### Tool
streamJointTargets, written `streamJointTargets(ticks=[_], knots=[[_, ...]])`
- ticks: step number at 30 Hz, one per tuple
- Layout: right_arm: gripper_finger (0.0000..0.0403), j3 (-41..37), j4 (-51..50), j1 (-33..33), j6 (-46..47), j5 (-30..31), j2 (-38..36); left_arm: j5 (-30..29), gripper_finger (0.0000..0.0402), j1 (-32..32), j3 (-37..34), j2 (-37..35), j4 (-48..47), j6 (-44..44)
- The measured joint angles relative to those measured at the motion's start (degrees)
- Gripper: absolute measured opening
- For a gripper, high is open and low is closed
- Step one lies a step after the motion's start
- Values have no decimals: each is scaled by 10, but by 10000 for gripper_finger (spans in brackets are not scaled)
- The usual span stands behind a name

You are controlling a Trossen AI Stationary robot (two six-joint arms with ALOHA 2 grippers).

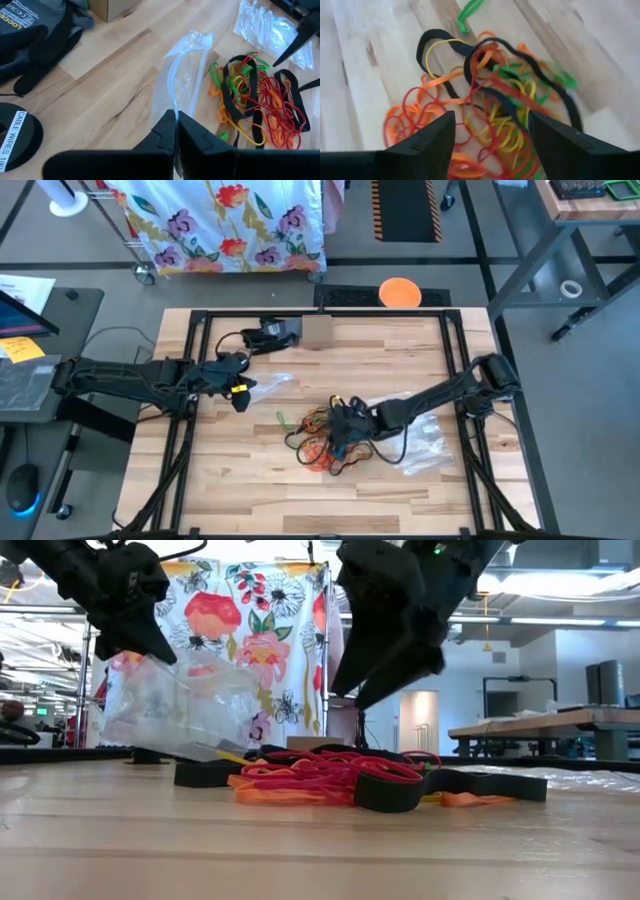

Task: Sort rubber bands
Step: Put the red rubber band into the transparent zip bag

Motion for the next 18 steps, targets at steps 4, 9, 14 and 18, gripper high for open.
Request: streamJointTargets(ticks=[4,9,14,18], knots=[[245,0,-55,23,114,21,14,0,0,0,0,0,0,1],[245,1,-131,29,178,108,26,0,0,0,0,0,14,21],[245,0,-171,24,89,143,27,2,0,0,0,0,17,24],[245,0,-185,24,44,133,29,10,0,0,0,0,17,24]])
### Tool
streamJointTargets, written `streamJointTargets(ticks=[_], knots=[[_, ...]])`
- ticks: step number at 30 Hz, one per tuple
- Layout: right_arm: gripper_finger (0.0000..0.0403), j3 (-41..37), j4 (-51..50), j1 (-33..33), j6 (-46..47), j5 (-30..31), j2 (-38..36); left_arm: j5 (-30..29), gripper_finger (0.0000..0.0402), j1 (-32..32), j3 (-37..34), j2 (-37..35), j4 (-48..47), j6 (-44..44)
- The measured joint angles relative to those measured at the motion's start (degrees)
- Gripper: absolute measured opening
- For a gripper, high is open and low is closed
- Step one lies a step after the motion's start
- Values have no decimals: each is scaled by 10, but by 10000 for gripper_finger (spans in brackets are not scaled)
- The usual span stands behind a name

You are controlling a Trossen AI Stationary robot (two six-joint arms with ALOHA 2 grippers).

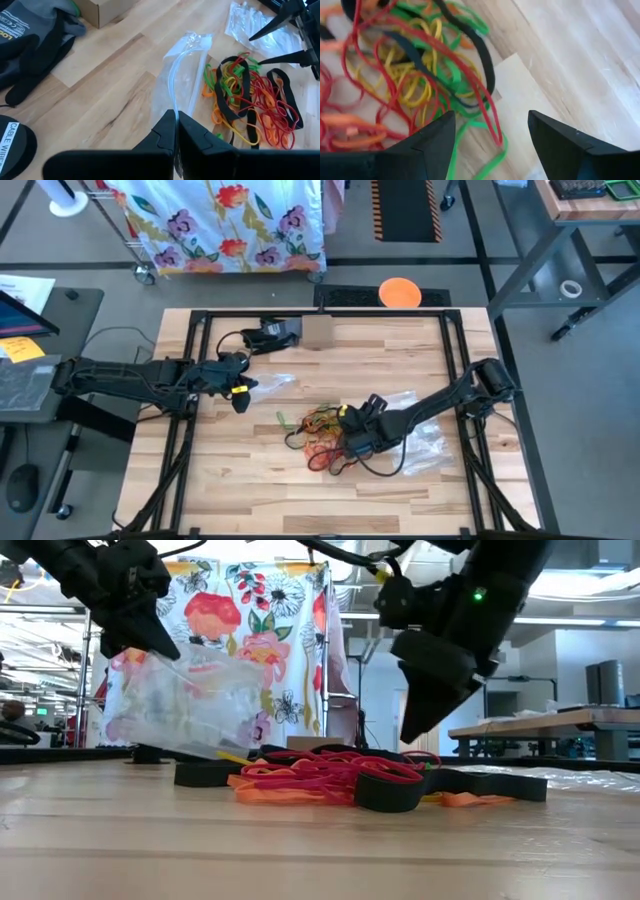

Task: Sort rubber bands
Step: Put the red rubber band into the transparent zip bag

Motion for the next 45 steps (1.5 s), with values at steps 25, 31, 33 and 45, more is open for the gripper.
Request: streamJointTargets(ticks=[25,31,33,45], knots=[[136,-49,21,-14,-14,-17,1,2,0,0,0,0,2,-19],[12,-49,22,-14,-15,-30,1,2,0,0,0,0,2,-22],[10,-48,19,-11,-14,-32,-1,2,0,0,0,0,2,-19],[1,119,-41,3,-128,-17,-4,31,0,0,0,3,4,-48]])
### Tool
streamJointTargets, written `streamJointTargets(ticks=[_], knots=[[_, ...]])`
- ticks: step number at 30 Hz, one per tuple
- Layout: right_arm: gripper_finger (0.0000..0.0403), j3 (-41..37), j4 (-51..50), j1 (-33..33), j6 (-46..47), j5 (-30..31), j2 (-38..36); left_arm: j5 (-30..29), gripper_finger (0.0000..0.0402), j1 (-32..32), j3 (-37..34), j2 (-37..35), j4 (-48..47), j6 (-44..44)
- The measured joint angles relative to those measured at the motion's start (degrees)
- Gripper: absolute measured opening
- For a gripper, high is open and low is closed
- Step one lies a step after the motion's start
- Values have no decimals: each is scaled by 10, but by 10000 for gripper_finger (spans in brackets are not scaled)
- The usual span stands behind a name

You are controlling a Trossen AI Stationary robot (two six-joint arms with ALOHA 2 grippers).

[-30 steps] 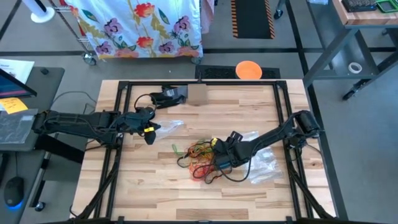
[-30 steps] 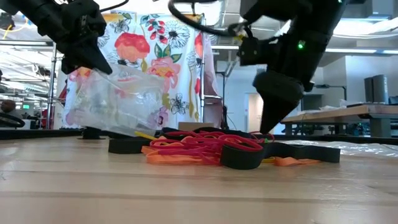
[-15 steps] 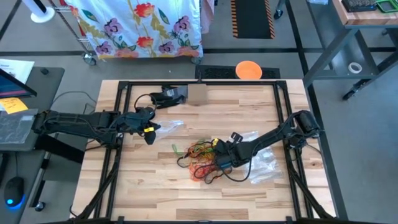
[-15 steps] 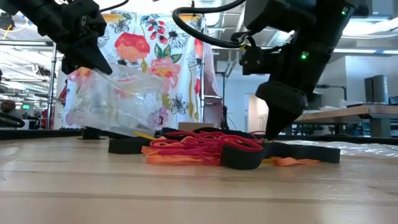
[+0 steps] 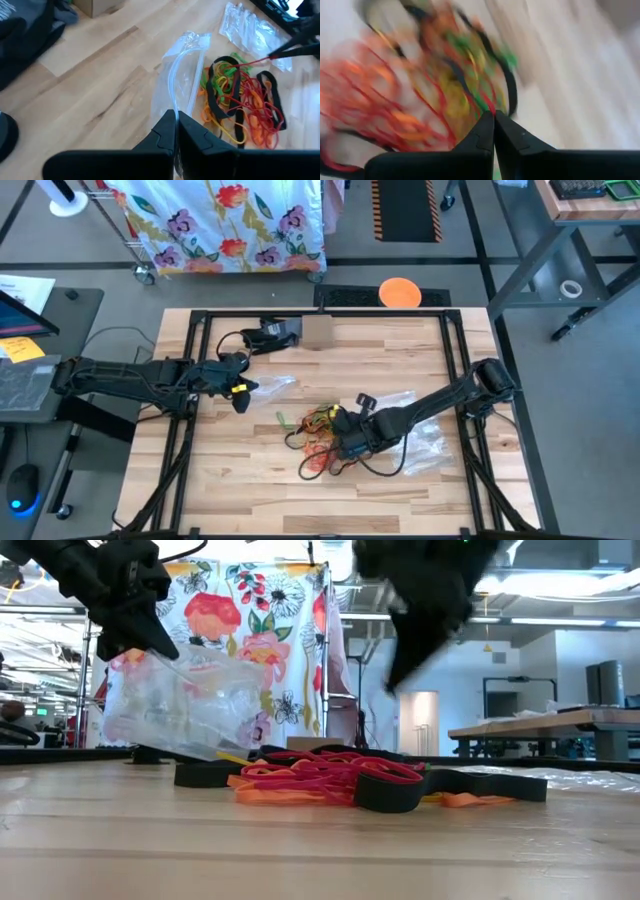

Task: Sort rubber bands
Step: Put the red rubber band into the transparent zip bag

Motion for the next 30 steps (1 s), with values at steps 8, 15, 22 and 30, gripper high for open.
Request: streamJointTargets(ticks=[8,15,22,30], knots=[[0,100,135,-26,-206,36,-1,70,0,0,0,62,72,-14],[0,105,256,-67,-305,37,-1,132,0,0,0,119,154,-1],[0,105,281,-93,-328,45,-1,161,0,0,0,146,159,-12],[0,105,297,-92,-340,46,-1,249,0,0,0,151,208,-56]])
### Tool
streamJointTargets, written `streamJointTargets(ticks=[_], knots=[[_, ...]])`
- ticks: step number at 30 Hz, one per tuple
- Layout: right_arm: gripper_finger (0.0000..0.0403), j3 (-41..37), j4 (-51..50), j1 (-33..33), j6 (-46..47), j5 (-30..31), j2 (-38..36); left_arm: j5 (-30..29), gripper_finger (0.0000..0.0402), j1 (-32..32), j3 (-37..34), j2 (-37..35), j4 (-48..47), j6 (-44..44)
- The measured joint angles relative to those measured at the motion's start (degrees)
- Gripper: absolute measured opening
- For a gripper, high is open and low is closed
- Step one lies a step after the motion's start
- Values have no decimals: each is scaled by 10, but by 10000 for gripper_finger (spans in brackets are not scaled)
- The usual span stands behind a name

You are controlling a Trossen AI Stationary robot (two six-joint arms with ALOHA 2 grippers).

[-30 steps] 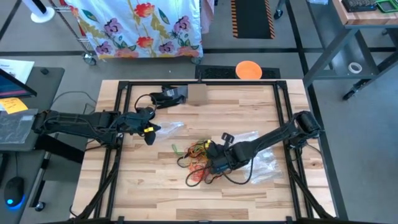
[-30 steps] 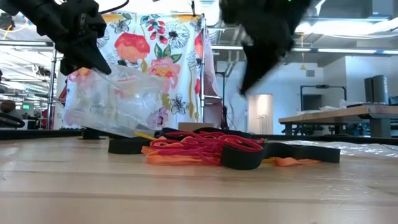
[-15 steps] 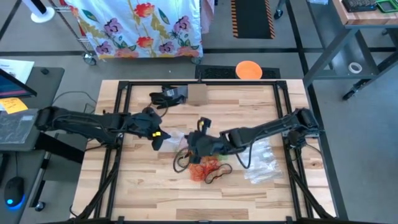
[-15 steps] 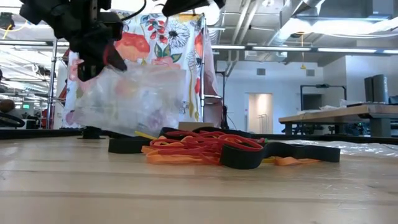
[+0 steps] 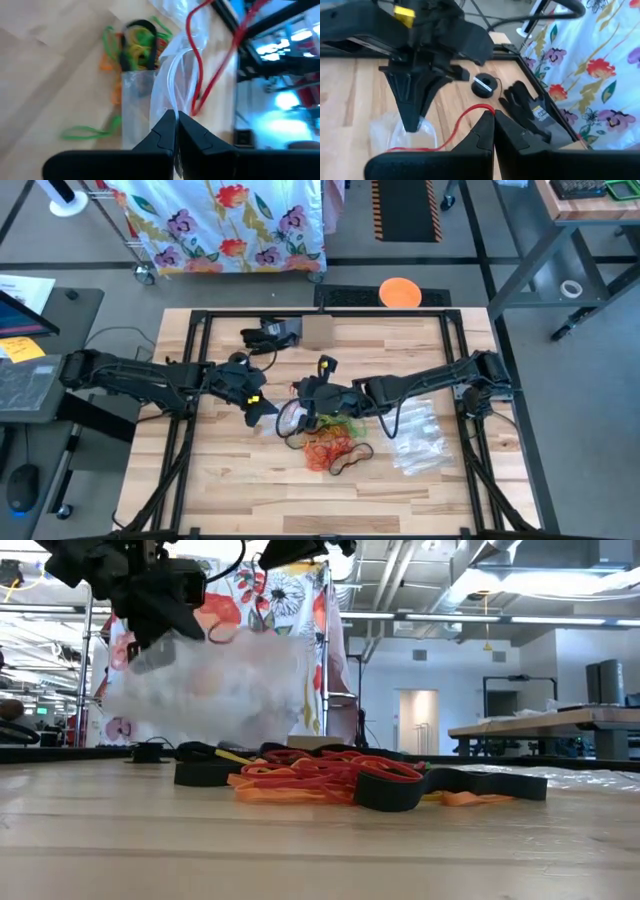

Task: Sort rubber bands
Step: Put the red rubber band into the transparent zip bag

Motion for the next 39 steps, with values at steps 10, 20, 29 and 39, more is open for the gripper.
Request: streamJointTargets(ticks=[10,20,29,39], knots=[[0,0,41,34,-32,83,3,39,0,0,0,0,7,-65],[0,0,38,52,-23,108,10,24,0,13,0,0,28,-108],[0,-1,43,66,-14,86,39,44,0,28,0,0,56,-127],[0,-1,95,73,-6,33,43,50,0,40,0,0,54,-117]])
